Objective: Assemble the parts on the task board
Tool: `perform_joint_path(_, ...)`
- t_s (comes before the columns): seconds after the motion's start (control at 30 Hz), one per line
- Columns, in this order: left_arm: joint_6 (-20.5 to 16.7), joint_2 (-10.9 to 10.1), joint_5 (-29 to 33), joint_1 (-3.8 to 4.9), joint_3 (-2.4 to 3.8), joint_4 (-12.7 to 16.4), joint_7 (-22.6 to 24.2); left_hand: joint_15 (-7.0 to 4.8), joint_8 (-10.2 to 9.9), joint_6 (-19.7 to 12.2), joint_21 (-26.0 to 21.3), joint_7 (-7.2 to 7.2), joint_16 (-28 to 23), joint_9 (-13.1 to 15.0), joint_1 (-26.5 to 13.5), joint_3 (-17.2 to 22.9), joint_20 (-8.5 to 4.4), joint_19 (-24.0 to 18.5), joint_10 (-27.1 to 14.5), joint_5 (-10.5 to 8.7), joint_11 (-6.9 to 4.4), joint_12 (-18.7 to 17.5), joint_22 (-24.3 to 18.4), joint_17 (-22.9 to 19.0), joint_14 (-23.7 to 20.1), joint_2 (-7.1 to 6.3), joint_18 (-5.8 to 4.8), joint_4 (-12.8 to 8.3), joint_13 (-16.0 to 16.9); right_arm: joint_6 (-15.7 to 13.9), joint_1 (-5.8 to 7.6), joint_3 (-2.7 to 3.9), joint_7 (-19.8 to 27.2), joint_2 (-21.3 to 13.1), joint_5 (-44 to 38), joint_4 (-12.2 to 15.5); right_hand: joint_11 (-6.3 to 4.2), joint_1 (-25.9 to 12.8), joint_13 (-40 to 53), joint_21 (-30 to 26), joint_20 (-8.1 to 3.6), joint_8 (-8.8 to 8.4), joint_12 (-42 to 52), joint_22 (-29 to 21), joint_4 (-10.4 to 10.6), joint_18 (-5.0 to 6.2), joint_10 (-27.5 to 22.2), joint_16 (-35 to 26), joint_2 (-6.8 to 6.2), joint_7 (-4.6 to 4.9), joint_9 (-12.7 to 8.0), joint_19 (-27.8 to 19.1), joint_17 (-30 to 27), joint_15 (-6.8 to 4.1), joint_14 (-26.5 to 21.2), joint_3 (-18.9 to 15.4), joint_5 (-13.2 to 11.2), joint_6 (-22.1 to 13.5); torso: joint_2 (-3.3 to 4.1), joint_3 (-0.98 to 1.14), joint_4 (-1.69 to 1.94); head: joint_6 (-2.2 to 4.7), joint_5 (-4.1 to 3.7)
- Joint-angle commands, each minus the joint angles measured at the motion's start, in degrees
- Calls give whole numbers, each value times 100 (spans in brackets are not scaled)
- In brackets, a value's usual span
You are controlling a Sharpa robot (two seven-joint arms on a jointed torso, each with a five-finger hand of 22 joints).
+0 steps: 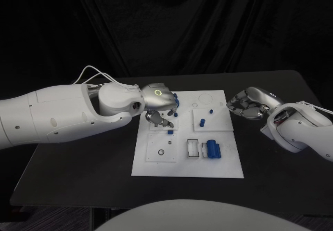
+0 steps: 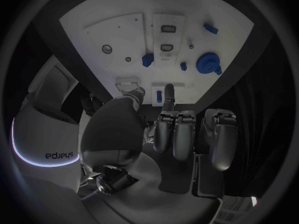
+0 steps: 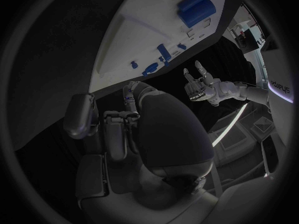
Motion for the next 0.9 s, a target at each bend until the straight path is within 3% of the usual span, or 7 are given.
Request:
perform_joint_path(0.03,1116,89,-453,29,0,-34,-172,-48,26,-10,17,6,15,22,-91,-57,-53,604,594,-25,-29,20,1509,1509,597,20,-36,-3,1510,-97,-12,4,26,6,19,2,-20,0,1477,18,-23,-2,9,862,-11,-7,563,8,44,13,5,-1,1503,-13,609,4,27,35,-19,18,-24,0,1)
perform_joint_path(0.4,1634,370,-494,46,1,-97,-181,-13,53,21,17,21,15,121,-252,-225,-29,604,594,-24,18,20,1509,1509,597,146,-36,-20,1510,-74,-13,4,12,41,23,2,-23,3,1474,9,-24,-2,7,860,-18,-5,561,4,45,12,6,-3,1500,-15,608,8,29,39,6,11,-34,0,20)
perform_joint_path(0.5,1686,445,-496,37,1,-150,-159,-4,64,32,17,20,15,151,-250,-224,-19,604,594,-14,28,20,1509,1509,597,219,-36,-24,1510,-76,-13,4,17,46,23,12,-23,3,1474,9,-24,-2,7,860,-18,-5,561,4,45,12,6,-3,1500,-15,608,8,29,39,5,-3,-9,0,-8)
perform_joint_path(0.57,1710,486,-496,28,0,-186,-148,1,75,42,17,17,15,173,-233,-218,-13,604,594,4,32,20,1509,1509,597,255,-36,-32,1510,-80,-13,4,21,42,23,18,-23,3,1474,9,-24,-2,7,860,-18,-5,561,4,45,12,6,-3,1500,-15,608,8,29,39,13,0,-17,0,-10)
perform_joint_path(0.73,1742,567,-497,-4,0,-264,-137,7,89,40,17,12,15,223,-163,-199,-2,604,594,45,33,20,1509,1509,597,298,-36,-53,1510,-81,-13,4,16,9,23,35,-23,3,1474,9,-24,-2,7,860,-18,-5,561,4,45,12,6,-3,1500,-15,608,8,29,39,-8,-3,16,0,-52)
perform_joint_path(0.83,1731,597,-498,-24,0,-287,-132,8,98,40,17,8,15,248,-132,-190,1,604,594,54,32,20,1509,1509,597,314,-36,-60,1510,-84,-13,4,14,-3,23,43,-23,3,1474,9,-24,-2,7,860,-18,-5,561,4,45,12,6,-3,1500,-15,608,8,29,39,-7,-6,13,0,-44)
perform_joint_path(0.9,1744,619,-498,-38,0,-298,-125,8,103,36,17,6,15,269,-98,-178,2,604,594,69,30,20,1509,1509,597,322,-36,-70,1510,-85,-12,4,12,-8,23,47,-23,3,1474,9,-24,-2,7,860,-18,-5,561,4,45,12,6,-3,1500,-15,608,8,29,39,-10,-8,-8,0,-21)
